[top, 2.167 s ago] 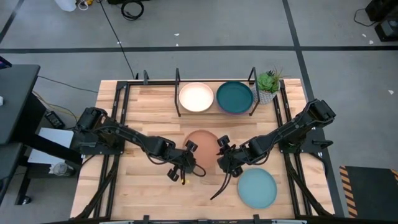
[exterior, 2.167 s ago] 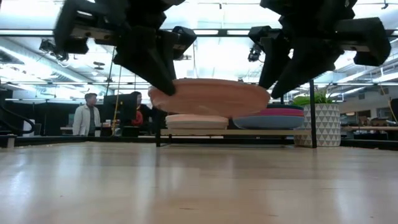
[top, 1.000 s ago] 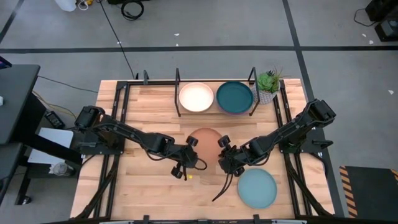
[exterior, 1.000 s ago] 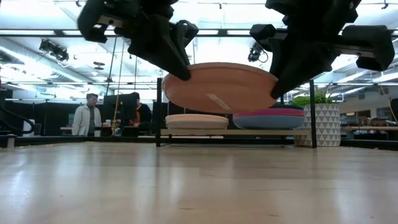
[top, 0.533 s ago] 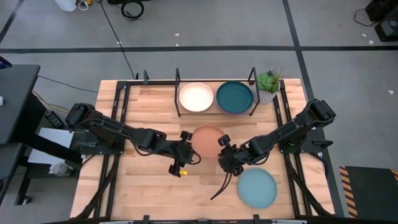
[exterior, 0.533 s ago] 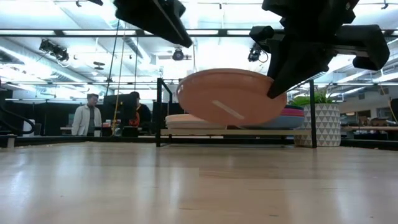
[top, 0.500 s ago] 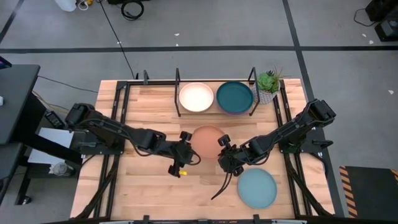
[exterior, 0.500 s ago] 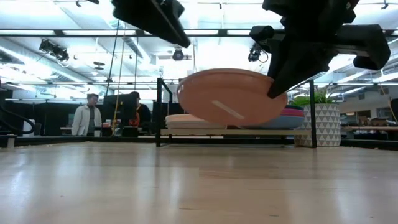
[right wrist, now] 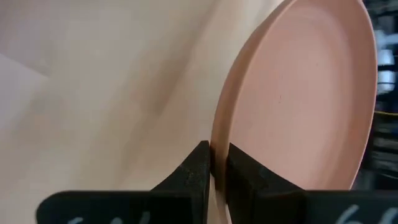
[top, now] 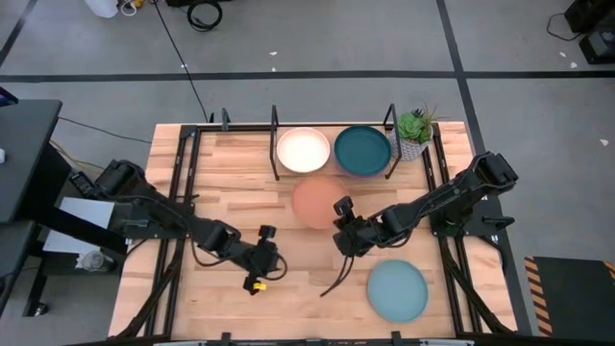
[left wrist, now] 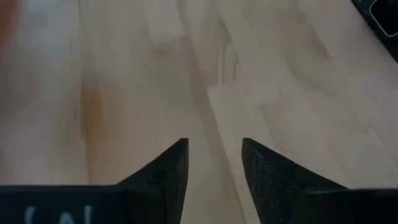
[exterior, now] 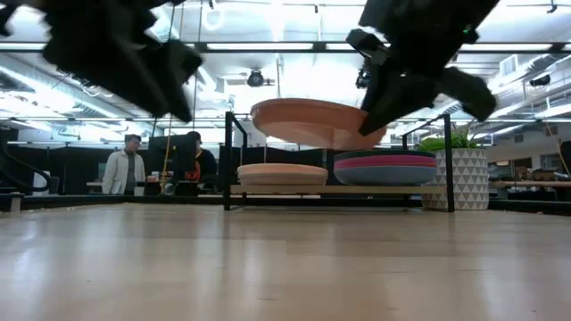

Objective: Place and stack plates onto a shelf
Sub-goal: Stack the brown plate on top of the light orange plate on the shelf

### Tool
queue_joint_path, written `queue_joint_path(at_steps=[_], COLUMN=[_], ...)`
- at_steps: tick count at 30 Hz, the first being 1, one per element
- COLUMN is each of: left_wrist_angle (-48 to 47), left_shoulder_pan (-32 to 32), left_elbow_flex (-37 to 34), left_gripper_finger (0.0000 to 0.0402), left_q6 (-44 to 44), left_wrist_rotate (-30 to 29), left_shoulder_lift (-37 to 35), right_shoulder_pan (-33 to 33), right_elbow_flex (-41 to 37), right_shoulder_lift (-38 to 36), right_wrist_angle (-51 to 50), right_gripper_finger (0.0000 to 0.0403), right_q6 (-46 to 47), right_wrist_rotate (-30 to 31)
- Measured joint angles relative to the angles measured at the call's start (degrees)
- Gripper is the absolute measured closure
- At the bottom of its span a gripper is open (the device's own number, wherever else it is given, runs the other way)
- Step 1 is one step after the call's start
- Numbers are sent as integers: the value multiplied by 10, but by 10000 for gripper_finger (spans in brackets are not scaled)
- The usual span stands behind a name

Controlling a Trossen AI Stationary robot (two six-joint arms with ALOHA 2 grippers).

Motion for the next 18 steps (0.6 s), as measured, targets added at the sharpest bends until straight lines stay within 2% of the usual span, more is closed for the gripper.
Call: queue_joint_path(at_steps=[9, 13, 18], left_wrist_angle=[47, 54, 58], left_shoulder_pan=[-43, -66, -90], left_elbow_flex=[-83, -112, -139], left_gripper_finger=[253, 253, 253], left_q6=[-96, -115, -146], left_wrist_rotate=[-74, -115, -177], left_shoulder_lift=[-48, -75, -109], right_shoulder_pan=[-80, -141, -212], right_elbow_flex=[31, 31, 31], right_shoulder_lift=[0, 0, 0], right_wrist_angle=[10, 28, 81], right_gripper_finger=[361, 361, 361], right_q6=[-58, -100, -157], right_wrist_rotate=[9, -18, -90])
